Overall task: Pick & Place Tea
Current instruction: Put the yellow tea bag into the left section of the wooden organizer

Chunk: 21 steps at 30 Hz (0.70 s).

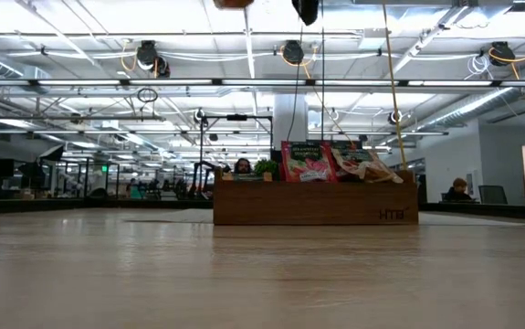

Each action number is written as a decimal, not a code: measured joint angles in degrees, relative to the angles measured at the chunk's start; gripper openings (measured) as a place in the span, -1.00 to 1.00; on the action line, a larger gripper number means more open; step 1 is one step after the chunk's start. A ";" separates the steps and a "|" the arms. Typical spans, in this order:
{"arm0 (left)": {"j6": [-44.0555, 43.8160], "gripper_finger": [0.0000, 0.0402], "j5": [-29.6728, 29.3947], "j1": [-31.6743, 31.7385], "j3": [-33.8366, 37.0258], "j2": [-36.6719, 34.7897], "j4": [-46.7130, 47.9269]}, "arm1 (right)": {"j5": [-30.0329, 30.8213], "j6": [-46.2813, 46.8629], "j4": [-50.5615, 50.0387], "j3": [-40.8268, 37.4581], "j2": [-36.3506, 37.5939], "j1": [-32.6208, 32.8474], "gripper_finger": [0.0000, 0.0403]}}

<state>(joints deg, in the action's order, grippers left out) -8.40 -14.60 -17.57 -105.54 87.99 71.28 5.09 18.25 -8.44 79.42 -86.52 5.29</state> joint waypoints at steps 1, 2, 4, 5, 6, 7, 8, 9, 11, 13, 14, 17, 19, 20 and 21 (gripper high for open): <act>-2.13 0.13 1.47 0.79 0.00 0.01 -0.63 | -0.68 -0.23 -0.34 0.00 0.02 0.78 -1.00; -4.21 0.14 2.71 1.61 0.00 0.02 -1.39 | -0.68 -0.45 -0.40 0.00 0.04 1.52 -1.00; -7.96 0.17 5.03 3.16 0.00 0.02 -3.17 | -0.64 -1.22 0.28 0.00 0.07 3.01 -1.00; -9.44 0.17 6.50 3.91 0.00 0.02 -4.10 | -0.59 -1.36 0.70 0.00 0.07 3.51 -1.00; -10.69 0.18 7.92 4.54 0.00 0.02 -4.91 | -0.35 -1.34 1.10 0.00 0.06 3.88 -1.00; -11.52 0.18 9.44 5.08 0.00 0.02 -5.64 | 0.32 -1.14 1.54 0.00 0.06 4.20 -1.00; -12.00 0.18 10.81 5.57 0.00 0.02 -6.17 | 1.03 -1.10 1.80 0.00 0.07 4.48 -1.00; -12.47 0.18 11.94 5.93 0.00 0.03 -6.64 | 1.36 -1.08 2.01 0.00 0.07 4.62 -1.00; -13.11 0.18 13.86 6.49 -0.02 0.56 -7.64 | 2.38 -1.02 3.97 0.00 -0.46 4.71 -1.00; -13.15 0.18 14.72 6.72 -0.02 1.05 -8.12 | 2.28 -0.52 6.03 -0.03 -0.63 4.71 -1.00; -13.14 0.18 14.74 6.73 0.00 1.15 -7.98 | 2.25 0.02 7.28 -0.07 -0.65 4.75 -1.00; -13.06 0.18 14.62 6.98 -0.07 1.54 -8.14 | 2.22 0.44 10.38 0.02 -0.74 4.76 -1.00; -13.11 0.17 14.59 7.07 -0.04 1.82 -7.84 | 2.09 0.54 10.32 0.02 -0.85 4.93 -1.00; -13.37 0.15 14.58 7.07 -0.04 1.91 -7.94 | 2.09 0.54 10.26 0.02 -0.90 5.04 -1.00; -13.68 0.11 14.55 7.18 -0.02 1.92 -8.08 | 2.07 0.56 10.18 0.02 -0.92 5.23 -1.00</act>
<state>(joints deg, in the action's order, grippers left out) -22.08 -0.05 -10.39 -105.56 89.91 63.20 7.16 18.81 1.74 79.44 -87.44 10.53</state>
